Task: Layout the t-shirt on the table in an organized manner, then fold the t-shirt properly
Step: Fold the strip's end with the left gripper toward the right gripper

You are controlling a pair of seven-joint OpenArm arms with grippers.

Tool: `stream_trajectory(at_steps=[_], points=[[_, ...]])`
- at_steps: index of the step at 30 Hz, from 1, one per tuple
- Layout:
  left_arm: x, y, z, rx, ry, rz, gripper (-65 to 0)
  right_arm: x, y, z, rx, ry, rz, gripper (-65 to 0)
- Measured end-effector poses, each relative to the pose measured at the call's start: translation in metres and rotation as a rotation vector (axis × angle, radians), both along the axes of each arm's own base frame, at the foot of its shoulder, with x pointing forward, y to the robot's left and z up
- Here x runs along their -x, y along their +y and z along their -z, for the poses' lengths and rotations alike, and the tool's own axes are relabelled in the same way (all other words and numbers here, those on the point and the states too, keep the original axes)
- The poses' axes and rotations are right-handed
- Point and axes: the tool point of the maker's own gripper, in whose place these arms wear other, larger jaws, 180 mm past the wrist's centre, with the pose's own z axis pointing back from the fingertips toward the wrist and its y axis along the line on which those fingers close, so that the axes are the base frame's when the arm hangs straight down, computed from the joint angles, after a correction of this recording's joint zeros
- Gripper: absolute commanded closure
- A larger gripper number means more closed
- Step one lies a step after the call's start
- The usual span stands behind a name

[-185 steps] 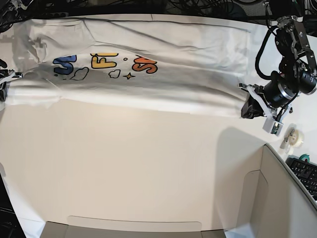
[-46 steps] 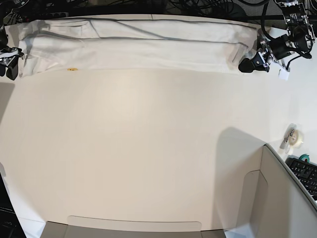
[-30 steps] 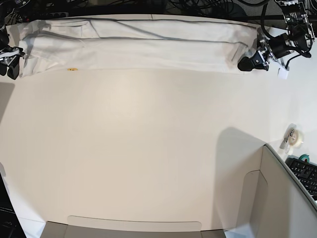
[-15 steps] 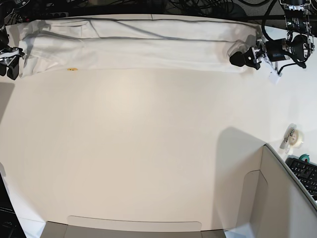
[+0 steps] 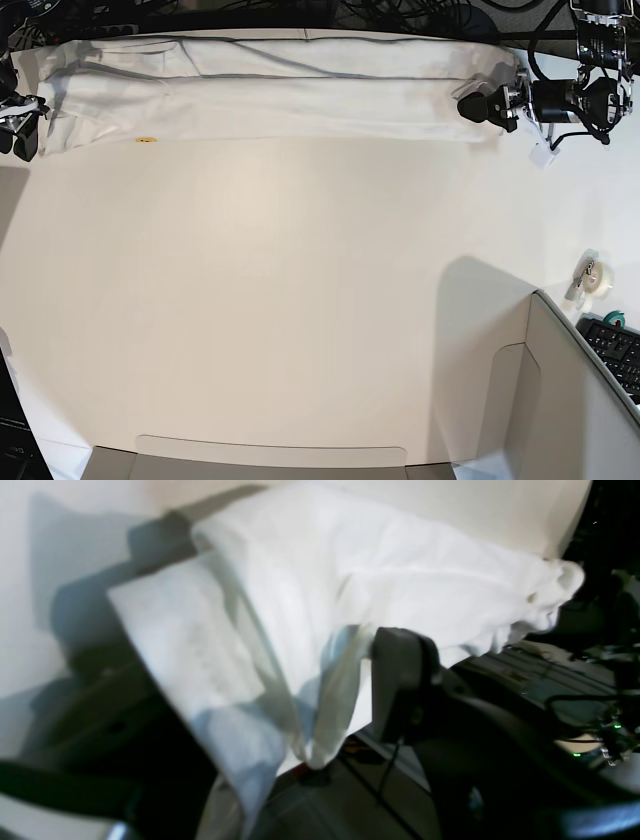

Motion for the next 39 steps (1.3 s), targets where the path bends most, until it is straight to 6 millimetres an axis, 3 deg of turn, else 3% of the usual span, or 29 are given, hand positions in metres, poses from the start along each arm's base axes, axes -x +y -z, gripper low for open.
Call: stream_trajectory(at_steps=[6, 11, 16, 21, 28, 34, 39], points=[[-0.006, -0.013, -0.018, -0.049, -0.081, 0.092, -0.6, 0.0, 0.0, 0.0, -0.001, 0.0, 0.0, -28.5], [-0.019, -0.038, -0.044, -0.025, -0.196, 0.153, -0.1, 0.0, 0.0, 0.0, -0.001, 0.0, 0.0, -28.5], [-0.018, -0.073, -0.062, 0.041, -0.271, 0.195, 0.0, 0.0, 0.0, 0.0, -0.001, 0.0, 0.0, -28.5], [-0.004, -0.124, -0.078, 0.146, -0.322, 0.278, 0.0, -0.002, -0.001, -0.002, 0.002, -0.009, 0.004, -28.5], [0.015, -0.197, -0.084, 0.325, -0.307, 0.376, 0.0, -0.005, -0.01, -0.014, 0.042, -0.021, 0.0, -28.5], [-0.001, -0.242, -0.101, 0.372, -0.391, 0.455, 0.0, 0.005, -0.033, -0.028, 0.095, -0.027, 0.049, -28.5], [-0.004, -0.256, -0.105, 0.359, -0.422, 0.531, 0.0, 0.022, -0.056, -0.042, 0.139, -0.032, 0.123, -28.5]])
